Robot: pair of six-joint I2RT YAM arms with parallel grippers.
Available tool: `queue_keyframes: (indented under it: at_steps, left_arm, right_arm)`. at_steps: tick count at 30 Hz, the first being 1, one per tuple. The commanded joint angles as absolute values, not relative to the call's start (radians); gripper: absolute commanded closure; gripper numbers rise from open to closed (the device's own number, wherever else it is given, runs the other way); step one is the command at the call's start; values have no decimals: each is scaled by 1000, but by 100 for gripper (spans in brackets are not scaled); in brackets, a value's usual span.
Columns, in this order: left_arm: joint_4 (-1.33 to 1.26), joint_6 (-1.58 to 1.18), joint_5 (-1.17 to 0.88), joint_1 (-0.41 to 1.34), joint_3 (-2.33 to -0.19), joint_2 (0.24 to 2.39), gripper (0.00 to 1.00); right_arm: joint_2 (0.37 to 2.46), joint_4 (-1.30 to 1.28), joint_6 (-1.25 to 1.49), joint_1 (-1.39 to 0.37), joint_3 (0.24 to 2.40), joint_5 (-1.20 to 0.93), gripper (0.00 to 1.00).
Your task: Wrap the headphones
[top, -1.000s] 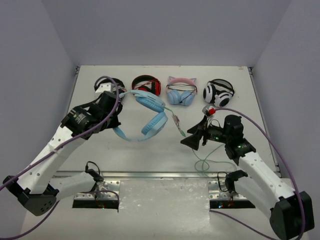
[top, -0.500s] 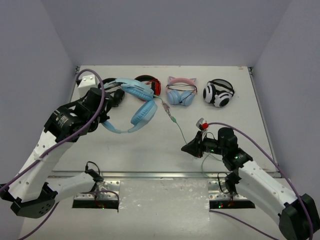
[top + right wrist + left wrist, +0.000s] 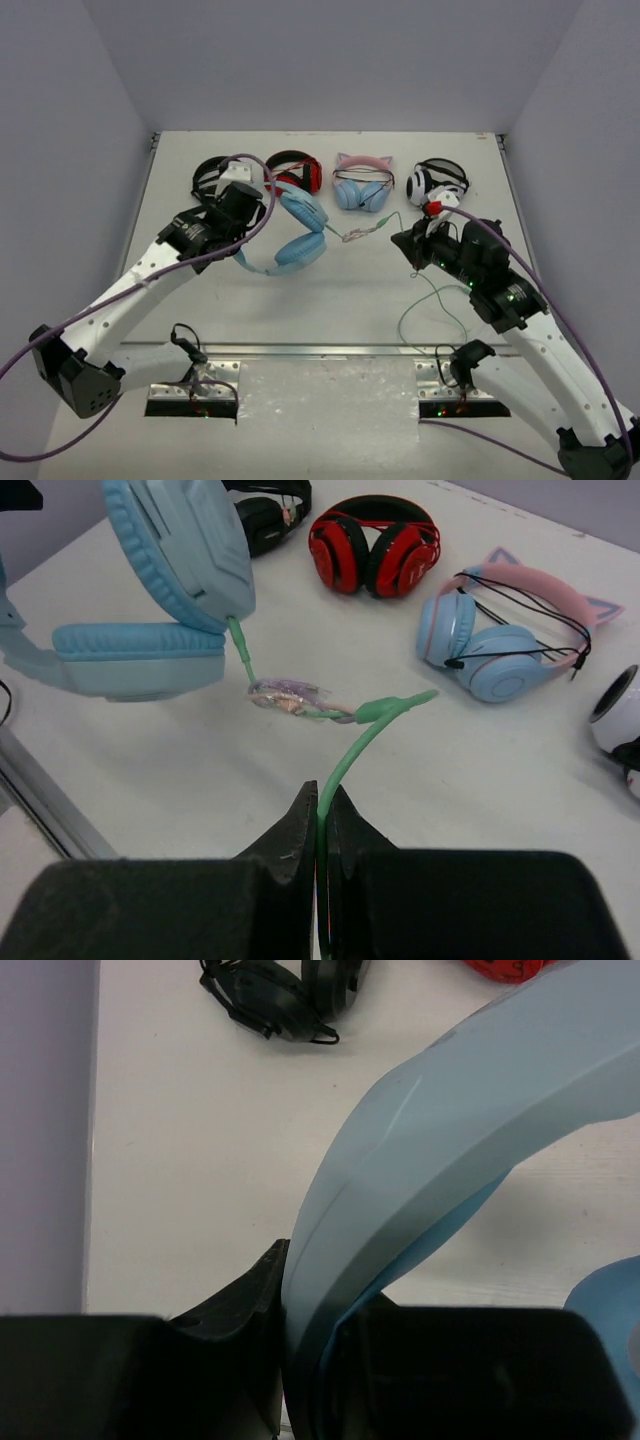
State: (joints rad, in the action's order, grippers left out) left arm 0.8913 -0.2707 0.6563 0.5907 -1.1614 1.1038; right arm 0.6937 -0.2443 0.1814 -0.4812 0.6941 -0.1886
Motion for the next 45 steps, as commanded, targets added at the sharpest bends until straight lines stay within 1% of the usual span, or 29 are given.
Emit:
queue_keyframes:
  at_steps: [1,4,5,6,7,9,10,11,12,14,15,16,18,19,21,23,26,29,34,40,45]
  left_arm:
    - [750,-238,699,612,-1207,1179,100]
    - [765,-224,701,646,-1218,1248,100]
    - [782,-227,728,655,-1223,1284,100]
    - [796,-238,750,669,-1227,1301,100]
    - [848,-286,821,669,-1247,1322,100]
    - [911,-349,914,669,-1268,1377,100]
    - [1017,-461,1005,669,-1310,1396,100]
    - [1069,-506,1029,670,-1330,1431,100]
    - [1098,-531,1035,669,-1347,1440,100]
    - [1063,-473,980,681,-1344,1440,100]
    - [1016,-422,954,692,-1319,1430,100]
    - [917,-328,883,702,-1266,1418,100]
    - [842,-270,798,730,-1224,1391,100]
    - [807,-249,734,733,-1204,1388,100]
    - [761,-214,654,750,-1183,1390,100]
    - [732,-186,617,779,-1170,1394,100]
    - [707,-146,545,833,-1178,1408,100]
    - [684,-106,462,888,-1189,1410,100]
    - [629,-61,390,963,-1180,1370,100]
    - [589,-55,331,966,-1175,1290,100]
    - [566,-34,229,966,-1161,1230,100]
  right_arm:
    - [732,-376,77,-488,836,-116,99]
    - [776,-472,-3,-489,958,-280,99]
    - [822,-558,-73,-491,995,-313,99]
    - [848,-607,-90,-492,1075,-319,99]
    - [873,-689,-122,-511,1109,-290,99]
    - [931,-747,-146,-563,1156,-171,99]
    - [948,-779,-153,-602,1164,-29,99]
    - [977,-781,-155,-610,1161,41,99]
    - [985,-770,-153,-623,1152,208,99]
    - [971,-654,-129,-627,1111,390,99]
    - [947,-600,-121,-629,1091,437,99]
    - [916,-471,-127,-630,1063,419,99]
    - [832,-317,-135,-630,993,339,99]
    - [819,-292,-133,-630,983,240,99]
    - [819,-281,-123,-632,995,145,99]
    - [837,-287,-115,-632,1034,7,99]
    - [867,-279,-89,-634,1057,-139,99]
    - [905,-288,-63,-634,1083,-230,99]
    - [940,-269,-26,-637,1042,-282,99]
    - [992,-252,-11,-638,988,-273,99]
    - [1042,-285,-28,-638,1002,-244,99]
